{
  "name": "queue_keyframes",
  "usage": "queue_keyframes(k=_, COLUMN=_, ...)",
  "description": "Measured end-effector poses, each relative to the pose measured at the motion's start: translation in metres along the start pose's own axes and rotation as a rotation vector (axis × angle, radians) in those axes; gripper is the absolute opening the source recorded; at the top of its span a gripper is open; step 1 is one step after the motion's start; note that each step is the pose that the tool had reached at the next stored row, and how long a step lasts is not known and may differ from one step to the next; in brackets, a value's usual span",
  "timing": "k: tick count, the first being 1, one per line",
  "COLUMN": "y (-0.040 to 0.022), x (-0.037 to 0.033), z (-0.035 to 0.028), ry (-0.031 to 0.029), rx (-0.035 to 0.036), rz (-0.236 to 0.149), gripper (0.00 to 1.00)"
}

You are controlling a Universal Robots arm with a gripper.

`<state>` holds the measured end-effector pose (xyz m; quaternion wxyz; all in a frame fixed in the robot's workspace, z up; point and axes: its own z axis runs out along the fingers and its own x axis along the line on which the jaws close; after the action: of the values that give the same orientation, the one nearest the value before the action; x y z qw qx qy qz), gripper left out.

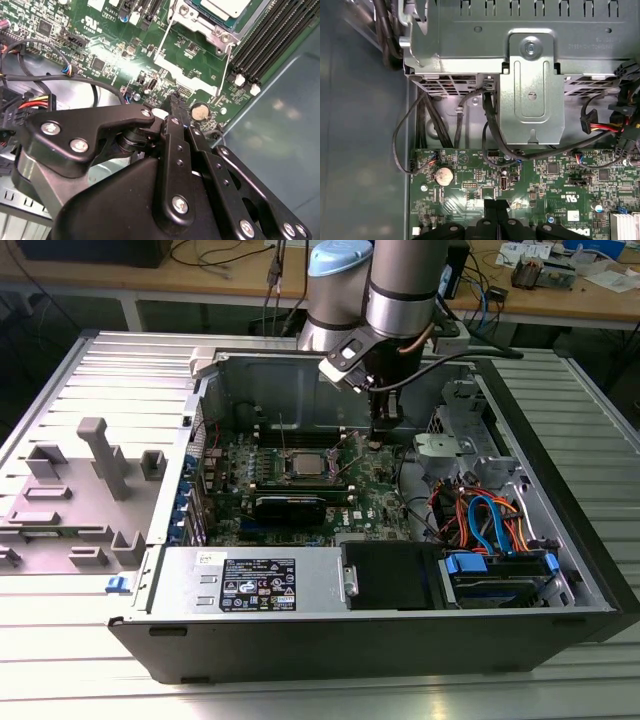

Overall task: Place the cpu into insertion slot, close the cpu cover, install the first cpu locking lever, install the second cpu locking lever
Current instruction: 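Close the cpu cover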

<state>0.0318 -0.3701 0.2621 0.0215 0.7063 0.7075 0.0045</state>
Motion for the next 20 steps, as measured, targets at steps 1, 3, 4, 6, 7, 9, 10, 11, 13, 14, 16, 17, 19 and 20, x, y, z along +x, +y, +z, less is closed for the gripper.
queue_keyframes(k=1, y=0.0000, x=0.0000, z=0.0015, ry=-0.0001, rx=0.0000, rz=0.000, gripper=0.11)
queue_keyframes(k=3, y=-0.0001, x=0.0001, z=0.0047, ry=-0.0003, rx=0.0000, rz=0.000, gripper=0.11)
queue_keyframes(k=4, y=-0.0001, x=0.0001, z=0.0052, ry=-0.0003, rx=0.0000, rz=0.000, gripper=0.11)
queue_keyframes(k=6, y=-0.0002, x=0.0002, z=0.0070, ry=-0.0004, rx=0.0000, rz=0.000, gripper=0.11)
queue_keyframes(k=7, y=-0.0005, x=0.0002, z=0.0077, ry=-0.0003, rx=0.0000, rz=0.000, gripper=0.11)
queue_keyframes(k=9, y=-0.0016, x=0.0002, z=0.0085, ry=-0.0005, rx=0.0001, rz=0.000, gripper=0.11)
queue_keyframes(k=10, y=-0.0018, x=0.0002, z=0.0085, ry=-0.0007, rx=0.0001, rz=0.000, gripper=0.11)
queue_keyframes(k=11, y=-0.0018, x=0.0002, z=0.0085, ry=-0.0007, rx=0.0001, rz=0.000, gripper=0.11)
queue_keyframes(k=13, y=-0.0022, x=0.0002, z=0.0086, ry=-0.0005, rx=0.0000, rz=0.000, gripper=0.11)
queue_keyframes(k=14, y=-0.0022, x=0.0002, z=0.0086, ry=-0.0004, rx=0.0000, rz=0.000, gripper=0.11)
queue_keyframes(k=16, y=-0.0022, x=0.0002, z=0.0086, ry=-0.0004, rx=0.0001, rz=0.000, gripper=0.11)
queue_keyframes(k=17, y=-0.0022, x=0.0002, z=0.0086, ry=-0.0004, rx=0.0000, rz=0.000, gripper=0.11)
queue_keyframes(k=19, y=-0.0023, x=0.0002, z=0.0086, ry=-0.0004, rx=0.0000, rz=0.000, gripper=0.11)
queue_keyframes(k=20, y=-0.0028, x=0.0002, z=0.0086, ry=-0.0004, rx=0.0000, rz=0.000, gripper=0.11)
